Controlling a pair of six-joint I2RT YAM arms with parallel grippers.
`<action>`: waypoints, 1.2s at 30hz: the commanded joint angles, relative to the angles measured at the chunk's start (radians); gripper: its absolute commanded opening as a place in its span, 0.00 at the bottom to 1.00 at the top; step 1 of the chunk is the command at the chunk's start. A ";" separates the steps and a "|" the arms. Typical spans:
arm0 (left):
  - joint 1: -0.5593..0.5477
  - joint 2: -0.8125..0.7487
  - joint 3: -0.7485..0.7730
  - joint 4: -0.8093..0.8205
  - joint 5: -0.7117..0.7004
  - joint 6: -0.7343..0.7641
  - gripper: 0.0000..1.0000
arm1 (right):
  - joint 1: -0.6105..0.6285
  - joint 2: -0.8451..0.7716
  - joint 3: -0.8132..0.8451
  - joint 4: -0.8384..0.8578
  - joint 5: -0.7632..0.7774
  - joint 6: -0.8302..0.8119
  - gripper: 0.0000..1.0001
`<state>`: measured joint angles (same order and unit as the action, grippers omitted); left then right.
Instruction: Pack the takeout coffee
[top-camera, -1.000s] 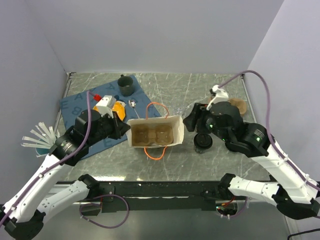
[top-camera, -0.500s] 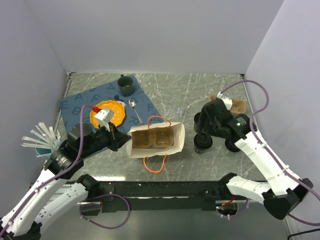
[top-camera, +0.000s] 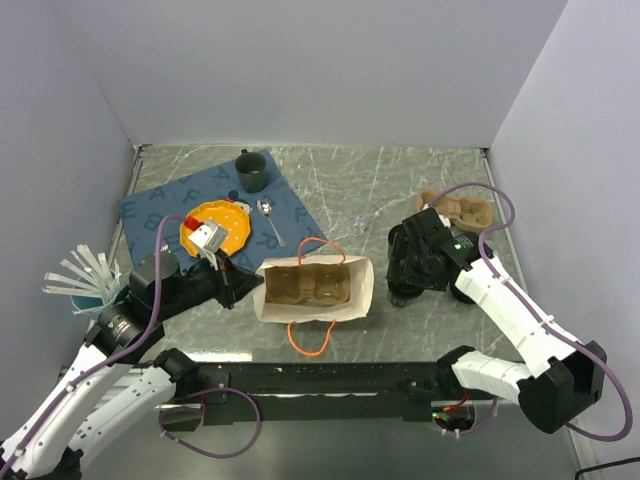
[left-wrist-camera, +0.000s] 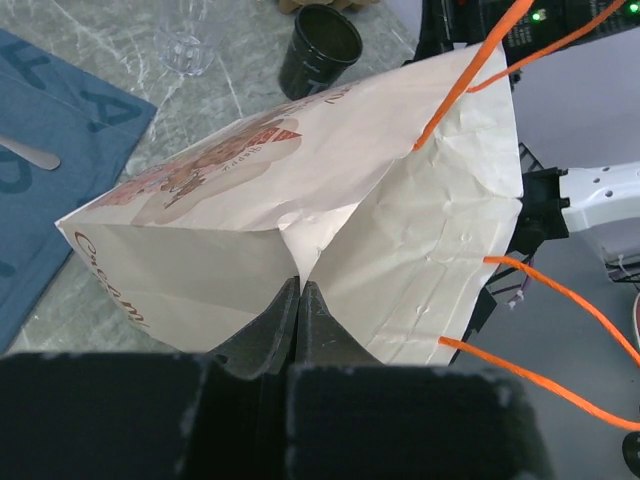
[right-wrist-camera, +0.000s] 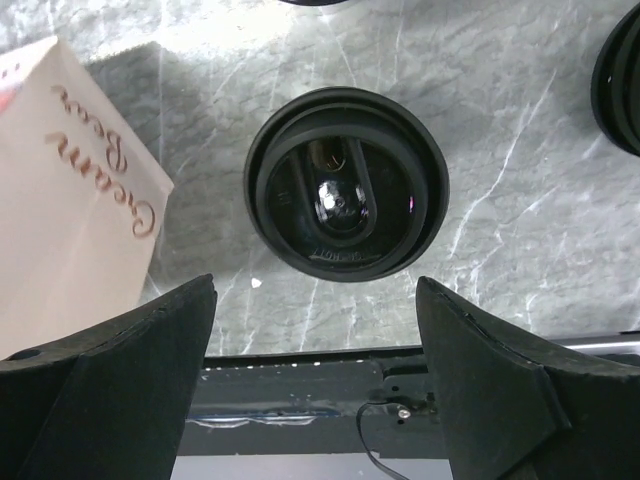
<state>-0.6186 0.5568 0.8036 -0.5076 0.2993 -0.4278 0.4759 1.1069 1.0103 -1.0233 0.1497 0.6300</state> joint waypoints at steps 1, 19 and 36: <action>-0.001 -0.020 -0.014 0.078 0.050 0.027 0.01 | -0.034 -0.001 -0.018 0.057 -0.029 -0.021 0.89; -0.003 -0.046 -0.032 0.095 0.064 0.139 0.01 | -0.080 0.087 0.001 0.080 -0.030 -0.118 0.90; -0.001 -0.047 -0.020 0.075 0.077 0.156 0.01 | -0.082 0.103 -0.015 0.080 -0.006 -0.131 0.91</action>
<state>-0.6186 0.5209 0.7547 -0.4694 0.3439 -0.2981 0.4004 1.2049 0.9806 -0.9440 0.1043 0.5068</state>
